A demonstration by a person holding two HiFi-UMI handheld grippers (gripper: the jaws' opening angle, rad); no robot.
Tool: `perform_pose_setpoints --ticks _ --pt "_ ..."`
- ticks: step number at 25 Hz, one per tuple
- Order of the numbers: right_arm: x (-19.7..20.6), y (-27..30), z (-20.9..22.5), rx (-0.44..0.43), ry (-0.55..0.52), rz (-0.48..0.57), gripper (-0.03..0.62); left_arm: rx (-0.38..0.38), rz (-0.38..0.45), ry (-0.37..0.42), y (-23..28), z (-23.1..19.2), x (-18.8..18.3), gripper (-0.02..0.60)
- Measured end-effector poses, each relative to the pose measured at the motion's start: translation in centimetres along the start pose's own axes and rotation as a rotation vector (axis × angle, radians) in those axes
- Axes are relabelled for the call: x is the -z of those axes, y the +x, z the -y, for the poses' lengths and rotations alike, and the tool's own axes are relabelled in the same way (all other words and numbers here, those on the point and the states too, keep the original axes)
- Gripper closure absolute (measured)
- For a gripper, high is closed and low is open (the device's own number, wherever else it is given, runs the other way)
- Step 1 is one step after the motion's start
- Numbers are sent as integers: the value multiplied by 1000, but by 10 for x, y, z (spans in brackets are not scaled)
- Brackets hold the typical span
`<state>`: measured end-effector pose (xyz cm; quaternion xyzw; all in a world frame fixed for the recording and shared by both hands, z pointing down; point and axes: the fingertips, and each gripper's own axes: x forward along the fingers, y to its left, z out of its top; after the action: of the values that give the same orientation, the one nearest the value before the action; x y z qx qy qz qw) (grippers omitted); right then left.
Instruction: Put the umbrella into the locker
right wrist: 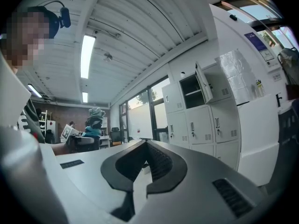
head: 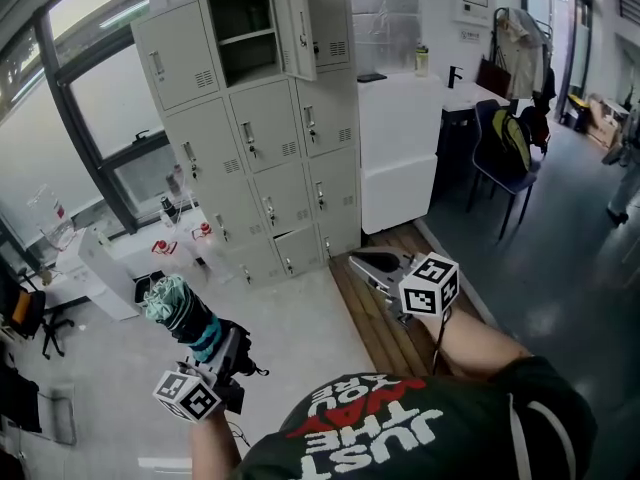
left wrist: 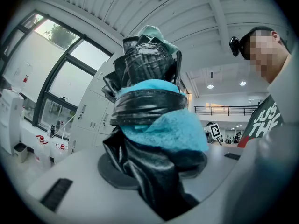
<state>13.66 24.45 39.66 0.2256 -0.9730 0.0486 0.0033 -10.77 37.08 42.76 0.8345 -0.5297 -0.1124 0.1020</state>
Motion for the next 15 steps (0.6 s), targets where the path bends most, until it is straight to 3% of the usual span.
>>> perform_pose_setpoints --ticks 15 --pt "2 -44 63 -74 -2 -18 562 -16 -18 -32 79 66 36 397"
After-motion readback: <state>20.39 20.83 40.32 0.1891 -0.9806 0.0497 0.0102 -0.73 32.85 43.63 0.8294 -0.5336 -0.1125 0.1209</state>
